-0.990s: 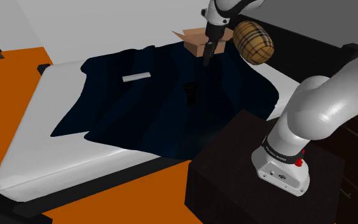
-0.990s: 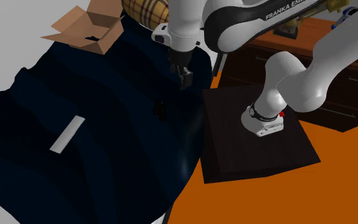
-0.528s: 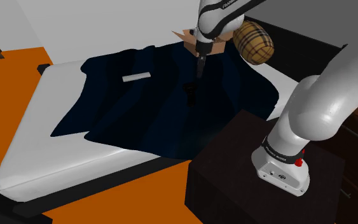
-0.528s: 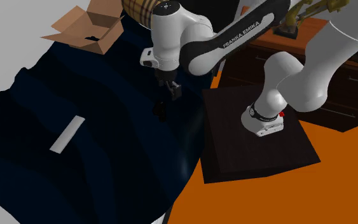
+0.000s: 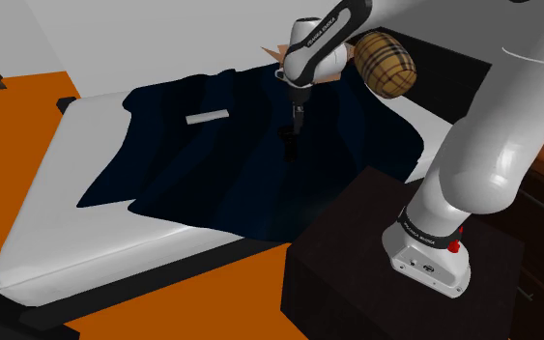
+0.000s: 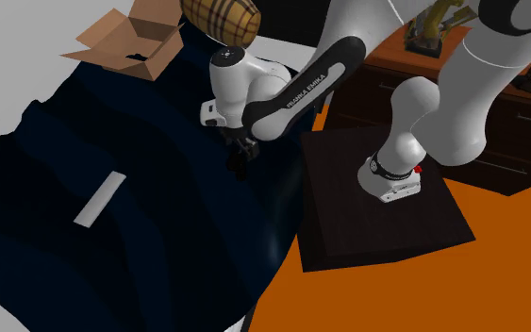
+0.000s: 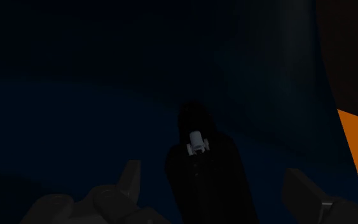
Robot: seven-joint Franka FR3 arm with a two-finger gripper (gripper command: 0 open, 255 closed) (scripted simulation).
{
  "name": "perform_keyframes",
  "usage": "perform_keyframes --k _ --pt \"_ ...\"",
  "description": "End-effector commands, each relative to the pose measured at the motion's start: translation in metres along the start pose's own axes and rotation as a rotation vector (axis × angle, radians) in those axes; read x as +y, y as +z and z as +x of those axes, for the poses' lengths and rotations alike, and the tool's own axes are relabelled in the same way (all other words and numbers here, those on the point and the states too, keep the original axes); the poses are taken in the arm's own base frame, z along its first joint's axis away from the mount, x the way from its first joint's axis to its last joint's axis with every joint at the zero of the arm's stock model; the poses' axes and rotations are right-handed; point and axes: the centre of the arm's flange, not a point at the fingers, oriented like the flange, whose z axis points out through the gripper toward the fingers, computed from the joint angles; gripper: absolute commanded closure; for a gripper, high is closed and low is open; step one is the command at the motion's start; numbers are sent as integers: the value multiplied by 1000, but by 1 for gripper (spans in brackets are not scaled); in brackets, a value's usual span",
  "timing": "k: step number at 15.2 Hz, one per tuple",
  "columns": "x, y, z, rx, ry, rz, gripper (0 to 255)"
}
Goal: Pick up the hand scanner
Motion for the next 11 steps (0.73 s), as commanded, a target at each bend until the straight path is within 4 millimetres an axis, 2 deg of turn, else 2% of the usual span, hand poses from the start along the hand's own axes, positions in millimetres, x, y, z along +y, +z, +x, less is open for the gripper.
perform_keyframes --k 1,4,6,7,11 --pt "1 12 1 0 -5 0 0" --pt "1 27 0 0 -5 0 0" --pt "1 30 0 0 -5 0 0" --pt "1 30 0 0 -5 0 255" --pt "1 30 1 0 -5 0 255"
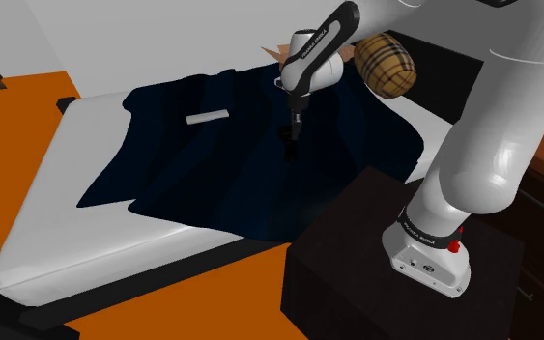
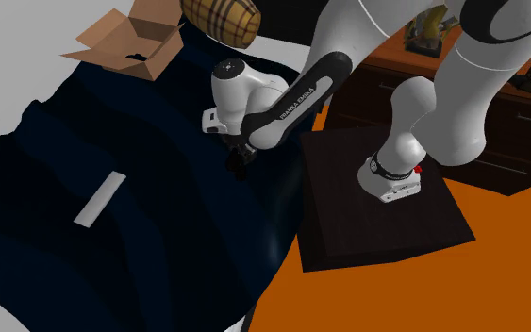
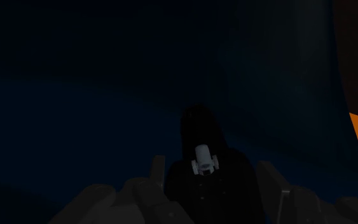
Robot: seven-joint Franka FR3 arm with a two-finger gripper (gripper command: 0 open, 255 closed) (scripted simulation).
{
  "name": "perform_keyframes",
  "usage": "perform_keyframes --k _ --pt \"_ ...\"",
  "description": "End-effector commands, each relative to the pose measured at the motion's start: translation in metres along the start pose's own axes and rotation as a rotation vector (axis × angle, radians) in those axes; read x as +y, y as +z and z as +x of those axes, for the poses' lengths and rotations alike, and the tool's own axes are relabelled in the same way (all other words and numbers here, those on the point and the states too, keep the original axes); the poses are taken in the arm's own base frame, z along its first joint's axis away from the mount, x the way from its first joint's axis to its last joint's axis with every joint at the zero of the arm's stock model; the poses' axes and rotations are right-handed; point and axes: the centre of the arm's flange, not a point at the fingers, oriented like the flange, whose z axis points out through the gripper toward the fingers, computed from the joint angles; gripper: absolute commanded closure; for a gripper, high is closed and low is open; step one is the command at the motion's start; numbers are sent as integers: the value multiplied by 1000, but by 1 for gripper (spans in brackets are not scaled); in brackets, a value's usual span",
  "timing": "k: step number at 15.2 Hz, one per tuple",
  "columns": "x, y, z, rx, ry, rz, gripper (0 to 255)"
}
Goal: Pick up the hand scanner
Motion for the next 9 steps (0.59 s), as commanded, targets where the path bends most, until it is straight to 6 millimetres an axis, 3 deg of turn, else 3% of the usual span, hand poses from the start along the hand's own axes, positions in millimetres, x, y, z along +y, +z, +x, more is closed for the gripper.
perform_keyframes --k 1,5,9 --pt "0 1 0 -2 0 2 255" --pt "-1 1 -1 -2 0 2 255" --pt "0 -20 0 -2 0 2 255"
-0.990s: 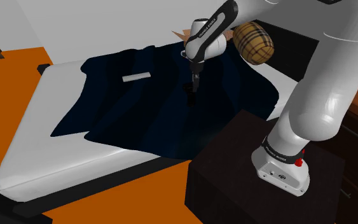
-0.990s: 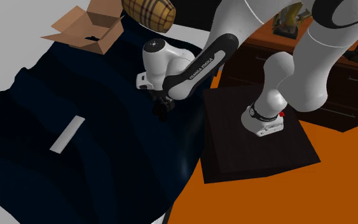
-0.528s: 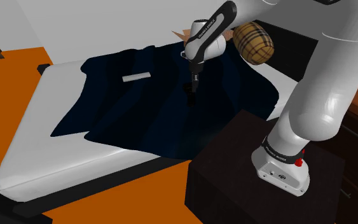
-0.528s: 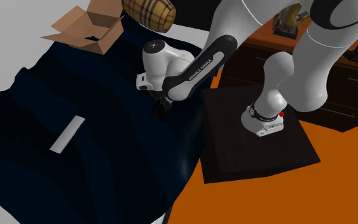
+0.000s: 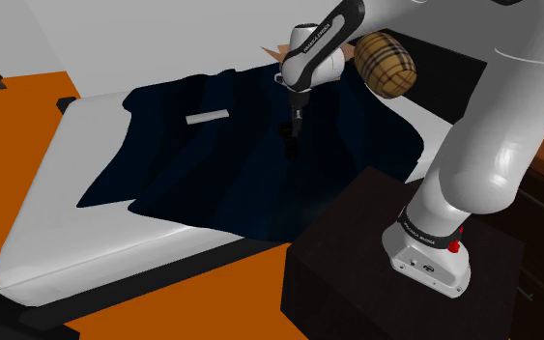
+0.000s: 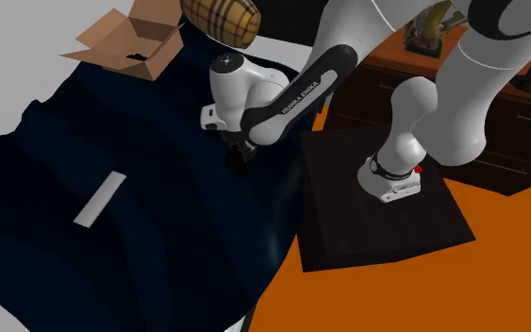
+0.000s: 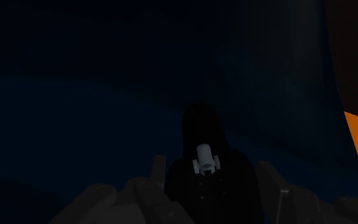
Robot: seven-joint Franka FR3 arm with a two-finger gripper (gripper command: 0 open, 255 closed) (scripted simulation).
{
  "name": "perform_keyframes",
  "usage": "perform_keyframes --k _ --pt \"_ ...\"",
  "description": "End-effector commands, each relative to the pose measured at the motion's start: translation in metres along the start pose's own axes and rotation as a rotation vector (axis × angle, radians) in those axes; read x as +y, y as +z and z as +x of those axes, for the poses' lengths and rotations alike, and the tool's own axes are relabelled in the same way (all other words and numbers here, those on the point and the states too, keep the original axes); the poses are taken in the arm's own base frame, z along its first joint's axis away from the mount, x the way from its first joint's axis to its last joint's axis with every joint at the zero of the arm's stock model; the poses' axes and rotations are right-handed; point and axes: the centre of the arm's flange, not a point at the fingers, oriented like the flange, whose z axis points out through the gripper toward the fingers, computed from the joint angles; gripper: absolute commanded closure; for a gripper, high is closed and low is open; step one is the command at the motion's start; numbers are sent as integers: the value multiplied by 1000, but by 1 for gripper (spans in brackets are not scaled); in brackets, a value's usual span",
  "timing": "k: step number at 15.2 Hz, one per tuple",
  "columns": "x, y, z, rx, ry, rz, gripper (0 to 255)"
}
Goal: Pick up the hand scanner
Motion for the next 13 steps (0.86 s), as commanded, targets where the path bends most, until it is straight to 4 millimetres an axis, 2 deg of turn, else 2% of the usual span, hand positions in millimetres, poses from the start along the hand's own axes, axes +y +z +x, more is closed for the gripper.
perform_keyframes --k 1,11,13 --pt "-1 -11 0 0 0 0 255" --pt "0 -64 1 0 0 0 255" --pt "0 -65 1 0 0 0 255"
